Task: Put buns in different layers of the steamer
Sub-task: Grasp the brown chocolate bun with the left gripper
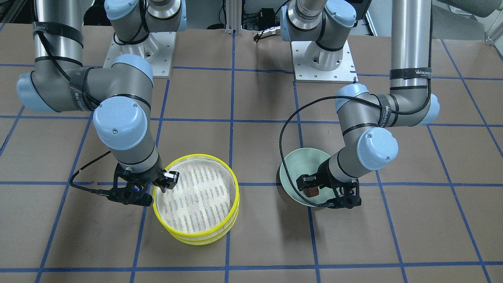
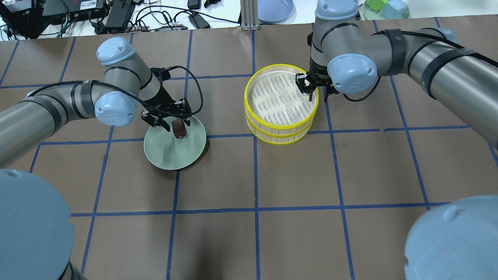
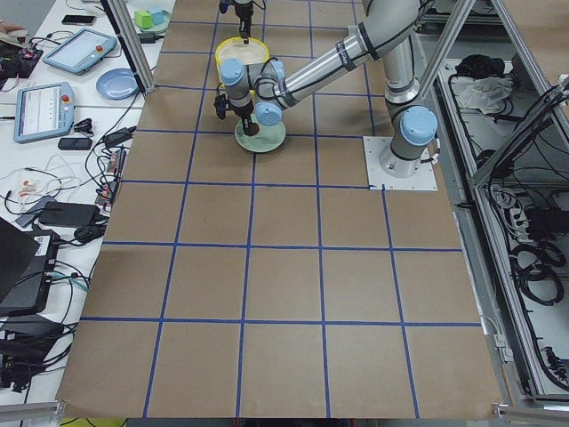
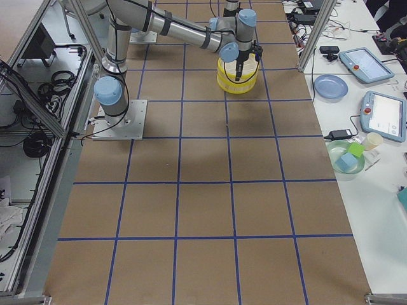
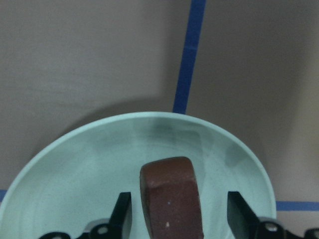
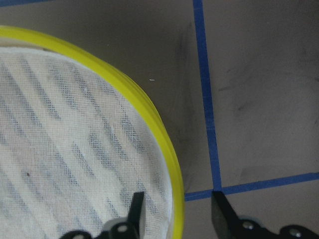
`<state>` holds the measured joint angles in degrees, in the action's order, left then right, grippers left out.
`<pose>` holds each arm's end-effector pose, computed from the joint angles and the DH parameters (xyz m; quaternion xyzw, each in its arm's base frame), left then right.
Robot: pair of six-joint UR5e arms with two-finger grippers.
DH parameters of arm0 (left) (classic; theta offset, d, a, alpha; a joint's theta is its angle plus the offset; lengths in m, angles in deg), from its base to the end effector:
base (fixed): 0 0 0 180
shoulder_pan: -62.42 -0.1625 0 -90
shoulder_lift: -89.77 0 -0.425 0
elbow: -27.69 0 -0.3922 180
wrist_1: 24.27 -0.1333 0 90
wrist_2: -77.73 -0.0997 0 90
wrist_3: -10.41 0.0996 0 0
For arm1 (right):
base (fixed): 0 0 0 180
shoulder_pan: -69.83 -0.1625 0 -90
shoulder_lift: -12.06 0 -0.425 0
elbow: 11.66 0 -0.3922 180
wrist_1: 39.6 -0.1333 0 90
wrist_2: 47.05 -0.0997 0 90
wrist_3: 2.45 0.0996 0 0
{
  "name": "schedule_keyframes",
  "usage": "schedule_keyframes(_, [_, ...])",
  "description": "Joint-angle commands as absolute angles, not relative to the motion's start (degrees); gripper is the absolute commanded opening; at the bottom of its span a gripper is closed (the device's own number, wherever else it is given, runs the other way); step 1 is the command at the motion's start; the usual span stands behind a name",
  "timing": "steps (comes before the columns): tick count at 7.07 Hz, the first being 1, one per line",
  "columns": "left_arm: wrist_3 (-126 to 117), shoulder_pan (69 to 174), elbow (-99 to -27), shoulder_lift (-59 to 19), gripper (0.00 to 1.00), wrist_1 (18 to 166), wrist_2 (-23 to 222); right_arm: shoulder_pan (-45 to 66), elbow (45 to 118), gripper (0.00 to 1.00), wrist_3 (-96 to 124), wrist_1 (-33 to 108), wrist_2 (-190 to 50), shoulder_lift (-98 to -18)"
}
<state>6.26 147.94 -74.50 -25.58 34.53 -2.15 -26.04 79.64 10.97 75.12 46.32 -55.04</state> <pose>-0.1049 -0.5912 0.1991 0.0797 -0.9914 -0.0548 0.0882 0.1906 -0.6074 0.2947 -0.0659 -0.9974 0.0094 0.0282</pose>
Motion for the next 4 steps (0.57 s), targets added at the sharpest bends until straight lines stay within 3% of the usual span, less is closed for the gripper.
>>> schedule_keyframes(1, [7.3, 147.9, -74.5, -25.9, 0.02, 34.3, -3.7, -26.0, 78.3, 1.00, 10.6, 73.6, 45.8, -59.5])
schedule_keyframes(4, [9.5, 148.4, -73.4, -22.7, 0.01, 33.9, -4.2, -25.4, 69.9, 1.00, 10.2, 51.4, 42.6, -69.4])
